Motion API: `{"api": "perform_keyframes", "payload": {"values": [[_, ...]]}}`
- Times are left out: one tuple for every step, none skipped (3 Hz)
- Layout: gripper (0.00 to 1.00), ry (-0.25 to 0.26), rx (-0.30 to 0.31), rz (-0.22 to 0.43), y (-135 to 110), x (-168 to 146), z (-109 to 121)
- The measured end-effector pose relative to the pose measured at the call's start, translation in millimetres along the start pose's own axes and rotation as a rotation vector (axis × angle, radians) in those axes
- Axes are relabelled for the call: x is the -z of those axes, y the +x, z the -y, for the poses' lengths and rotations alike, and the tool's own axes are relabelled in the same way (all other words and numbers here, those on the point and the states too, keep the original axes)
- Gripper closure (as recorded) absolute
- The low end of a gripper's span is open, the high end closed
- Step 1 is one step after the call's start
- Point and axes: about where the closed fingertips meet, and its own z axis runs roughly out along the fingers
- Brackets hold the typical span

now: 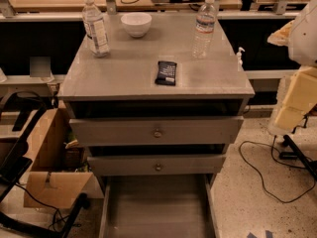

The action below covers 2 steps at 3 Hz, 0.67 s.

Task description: Place water bottle into bottom drawer

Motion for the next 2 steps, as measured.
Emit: {"api": "perform_keyframes", "payload": {"values": [[0.00,0.000,0.000,0.000,0,0,0],[0.00,0.019,-0.037,0.054,-3,-8,13]]}}
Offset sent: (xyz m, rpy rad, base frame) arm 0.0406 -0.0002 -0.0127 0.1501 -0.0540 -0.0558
